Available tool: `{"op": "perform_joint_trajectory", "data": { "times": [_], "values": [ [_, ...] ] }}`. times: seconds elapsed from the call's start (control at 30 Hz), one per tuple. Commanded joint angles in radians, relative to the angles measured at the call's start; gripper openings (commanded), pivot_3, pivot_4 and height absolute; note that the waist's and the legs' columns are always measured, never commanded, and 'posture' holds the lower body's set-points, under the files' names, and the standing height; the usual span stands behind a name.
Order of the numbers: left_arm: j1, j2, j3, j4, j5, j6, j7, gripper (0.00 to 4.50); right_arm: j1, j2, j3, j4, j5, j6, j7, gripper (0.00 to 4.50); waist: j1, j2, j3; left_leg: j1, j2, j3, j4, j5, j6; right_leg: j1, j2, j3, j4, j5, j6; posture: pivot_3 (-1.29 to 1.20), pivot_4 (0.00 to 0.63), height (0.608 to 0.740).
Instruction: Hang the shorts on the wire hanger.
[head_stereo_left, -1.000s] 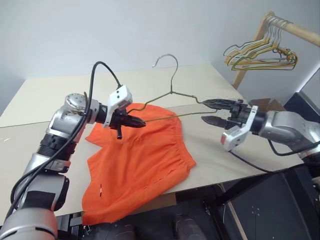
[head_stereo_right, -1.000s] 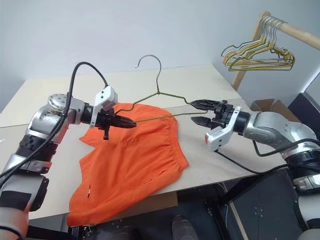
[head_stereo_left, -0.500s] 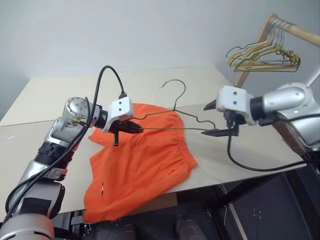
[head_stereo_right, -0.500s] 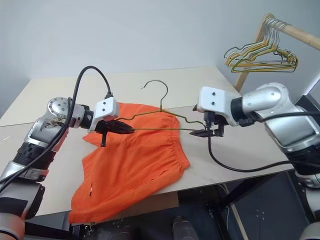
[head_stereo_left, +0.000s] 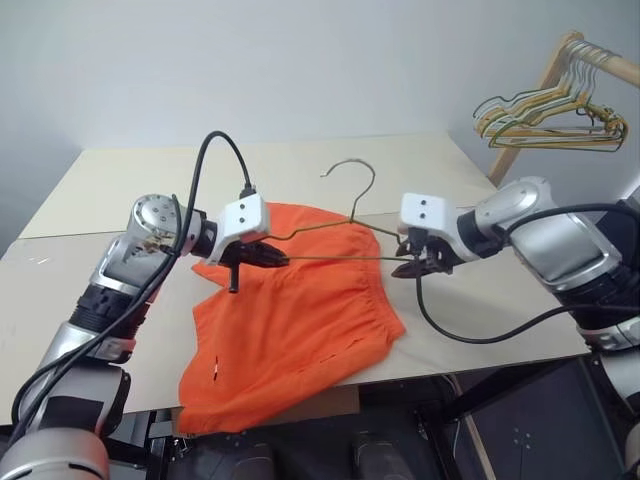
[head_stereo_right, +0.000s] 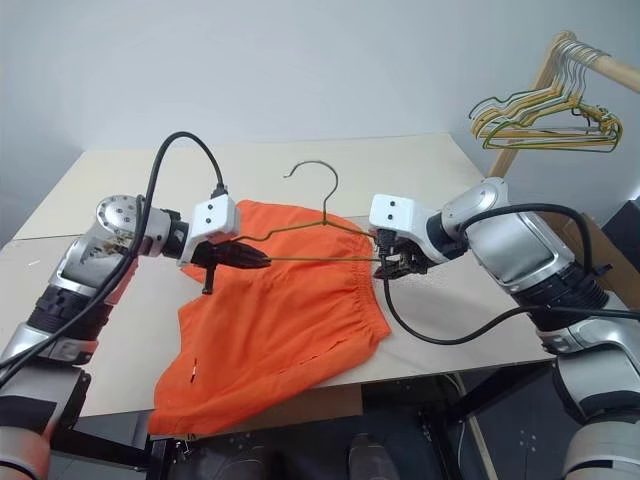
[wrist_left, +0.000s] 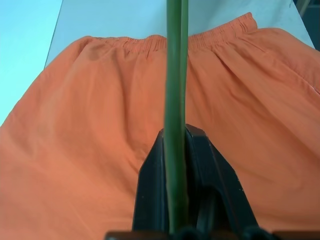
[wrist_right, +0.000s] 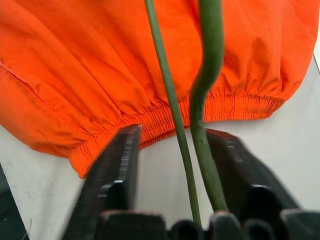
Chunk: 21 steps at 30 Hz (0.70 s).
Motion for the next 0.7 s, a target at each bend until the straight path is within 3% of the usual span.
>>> {"op": "perform_joint_trajectory", "data": {
  "times": [0.03,0.1,0.13,0.33,0.5,0.7],
  "values": [
    [-0.018,0.001,0.024,-0.030,-0.010,-0.010,-0.009,0.00,-0.014,0.001,-0.050,-0.017,-0.012,0.001,0.014,0.89,-0.001,0.000,0.000,-0.001,0.000,0.000,0.000,0.000,0.000,-0.001,0.000,0.000,0.001,0.000,0.000,-0.08,0.000,0.740],
    [-0.022,0.000,0.022,-0.025,-0.010,-0.021,-0.021,0.00,-0.008,0.001,-0.054,-0.021,-0.014,-0.004,0.018,0.15,-0.002,0.000,0.000,-0.002,0.000,0.000,0.000,0.000,0.000,-0.002,0.000,0.000,0.001,0.000,0.000,-0.08,0.000,0.740],
    [-0.022,0.000,0.021,-0.024,-0.010,-0.032,-0.027,0.00,-0.004,0.000,-0.058,-0.023,-0.014,-0.008,0.023,0.02,-0.004,0.000,0.000,-0.002,0.000,0.000,0.000,0.000,0.000,-0.003,0.000,0.000,0.001,0.000,0.000,-0.08,0.000,0.740],
    [0.015,-0.012,0.065,0.008,-0.056,-0.201,-0.096,0.00,0.049,-0.021,-0.099,-0.066,0.011,-0.025,0.057,0.02,-0.006,0.000,0.000,-0.005,0.000,0.000,0.000,0.000,0.000,-0.007,0.000,0.001,0.004,0.000,0.000,-0.08,0.004,0.740],
    [0.013,-0.006,0.110,0.044,-0.120,-0.204,-0.176,1.39,0.184,-0.077,-0.221,-0.145,0.104,0.054,0.066,0.00,-0.001,0.000,0.000,-0.005,0.000,0.001,0.001,0.000,0.000,-0.007,0.000,0.001,0.005,0.000,0.000,-0.08,0.016,0.740],
    [0.014,0.021,0.165,0.116,-0.132,-0.181,-0.151,3.40,0.526,-0.187,-0.481,-0.257,0.261,0.274,0.008,0.00,0.015,0.000,0.000,-0.005,0.000,0.000,0.001,0.000,0.000,-0.007,0.000,0.001,0.005,0.000,0.000,-0.10,0.043,0.740]
  ]
}}
